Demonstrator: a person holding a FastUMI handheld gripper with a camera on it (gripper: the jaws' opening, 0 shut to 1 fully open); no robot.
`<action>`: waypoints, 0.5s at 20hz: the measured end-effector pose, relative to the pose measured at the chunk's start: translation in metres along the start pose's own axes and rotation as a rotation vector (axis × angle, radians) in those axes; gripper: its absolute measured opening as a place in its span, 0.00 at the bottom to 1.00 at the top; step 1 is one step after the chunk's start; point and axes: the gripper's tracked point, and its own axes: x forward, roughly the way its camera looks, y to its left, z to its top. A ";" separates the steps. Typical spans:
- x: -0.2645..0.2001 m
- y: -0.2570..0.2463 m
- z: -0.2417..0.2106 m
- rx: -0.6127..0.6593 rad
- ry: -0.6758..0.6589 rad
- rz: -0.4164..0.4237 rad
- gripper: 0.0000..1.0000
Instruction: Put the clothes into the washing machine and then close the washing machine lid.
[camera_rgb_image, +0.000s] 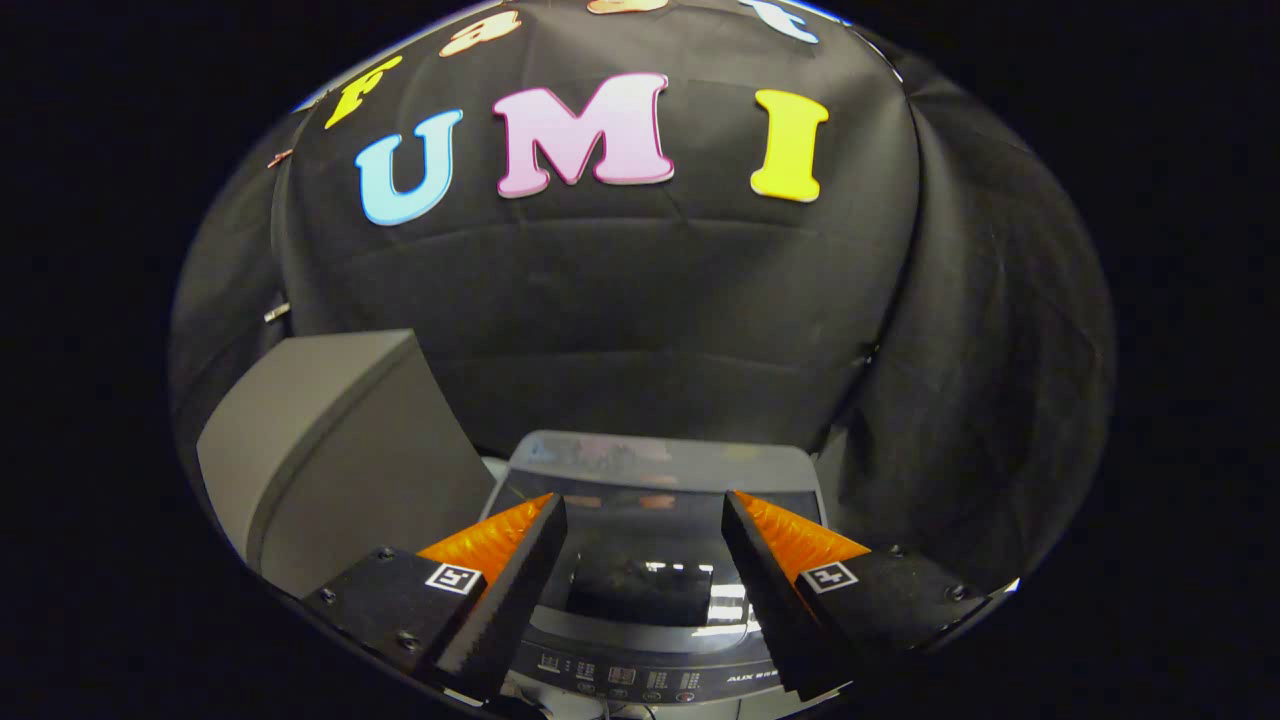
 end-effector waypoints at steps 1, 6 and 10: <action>-0.006 0.005 0.012 0.000 -0.026 0.004 1.00; -0.047 0.024 0.080 -0.013 -0.195 -0.020 1.00; -0.072 0.043 0.115 0.009 -0.301 -0.052 1.00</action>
